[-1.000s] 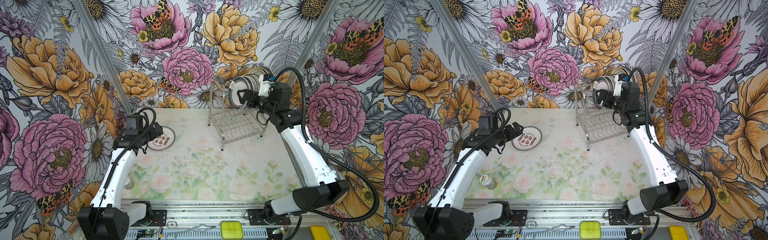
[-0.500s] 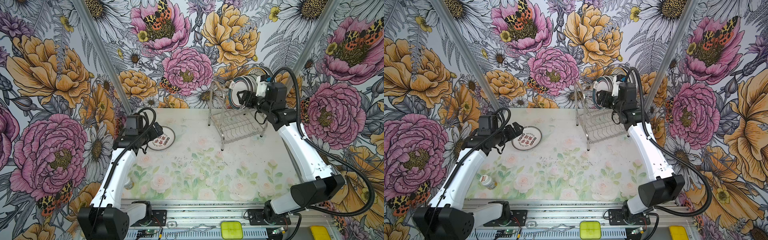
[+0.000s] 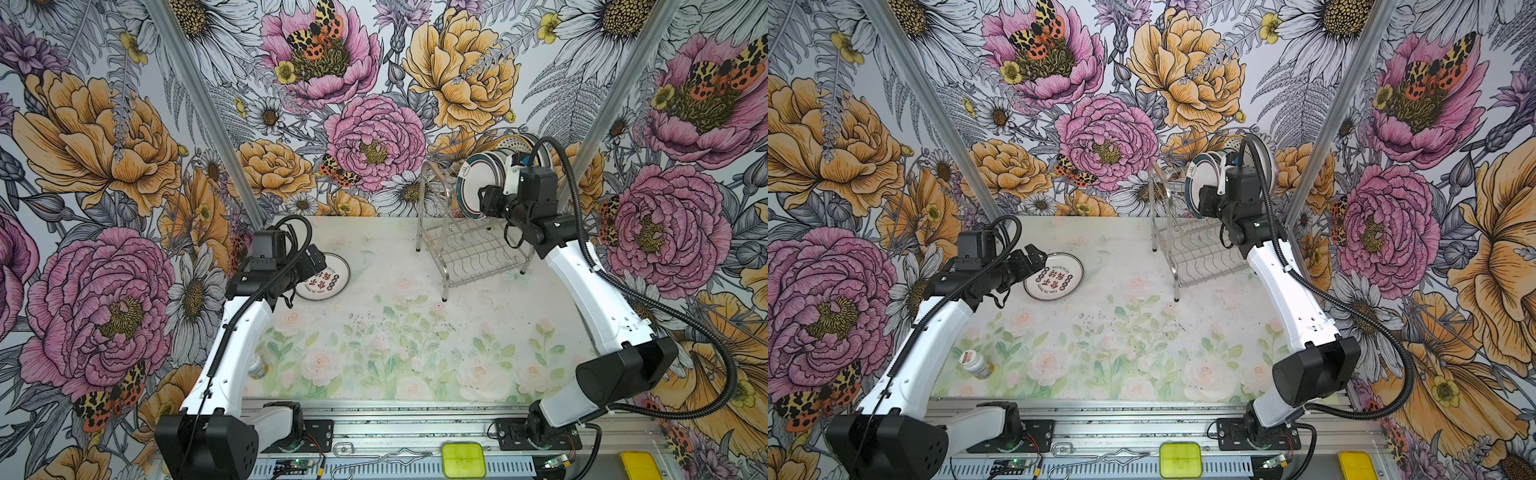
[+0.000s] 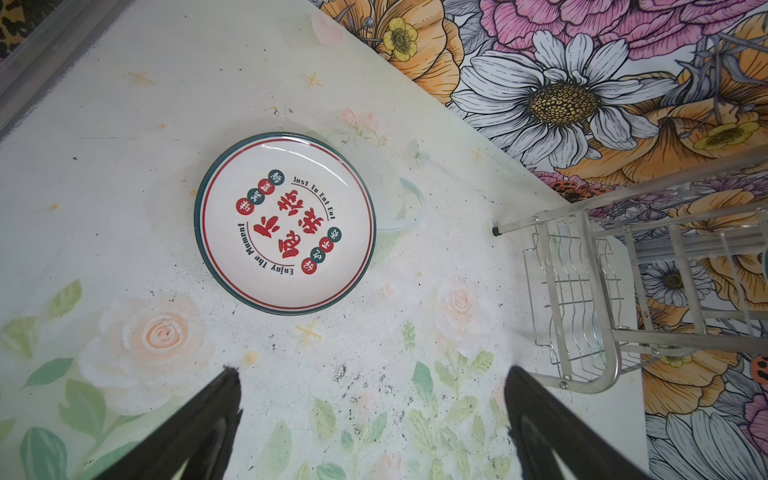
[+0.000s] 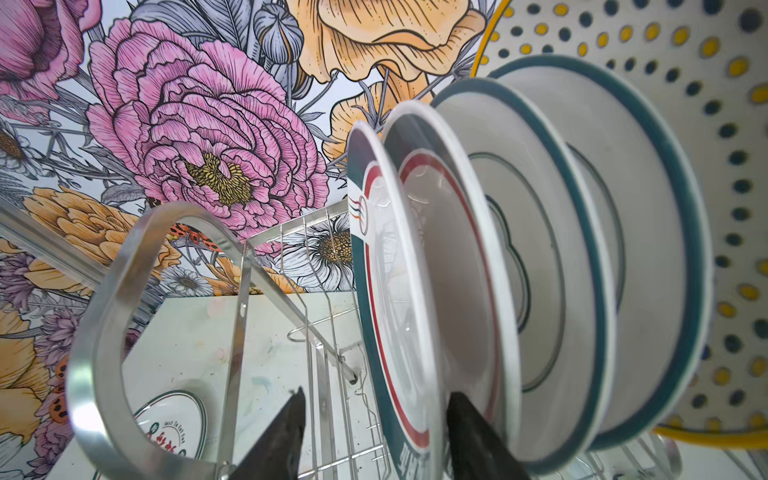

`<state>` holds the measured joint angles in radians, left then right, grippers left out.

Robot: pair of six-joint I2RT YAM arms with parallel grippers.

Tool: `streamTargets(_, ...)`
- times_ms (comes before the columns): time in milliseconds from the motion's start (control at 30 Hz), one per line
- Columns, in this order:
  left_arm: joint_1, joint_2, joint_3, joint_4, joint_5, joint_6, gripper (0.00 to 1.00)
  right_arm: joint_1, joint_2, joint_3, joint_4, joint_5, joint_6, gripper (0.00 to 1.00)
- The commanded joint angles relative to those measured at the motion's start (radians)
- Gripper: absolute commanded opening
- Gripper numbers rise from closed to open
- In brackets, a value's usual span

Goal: Unload the plates from the dish rack
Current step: 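Lower the right gripper onto the nearest green-rimmed plate's rim in the rack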

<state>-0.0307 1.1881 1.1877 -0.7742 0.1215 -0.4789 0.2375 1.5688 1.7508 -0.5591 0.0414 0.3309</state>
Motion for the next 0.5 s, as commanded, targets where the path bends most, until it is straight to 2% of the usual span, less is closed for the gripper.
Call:
streamTargets(0,-0.008,-0.015,-0.018,0.003,0.012,0.010,0.99,0.013,0.014,0.036,-0.001,0.063,-0.029,0.51)
streamTargets(467,-0.009,-0.003,-0.052,0.024,0.013,-0.005,0.99,0.035,0.038,0.038,0.002,0.087,-0.063,0.31)
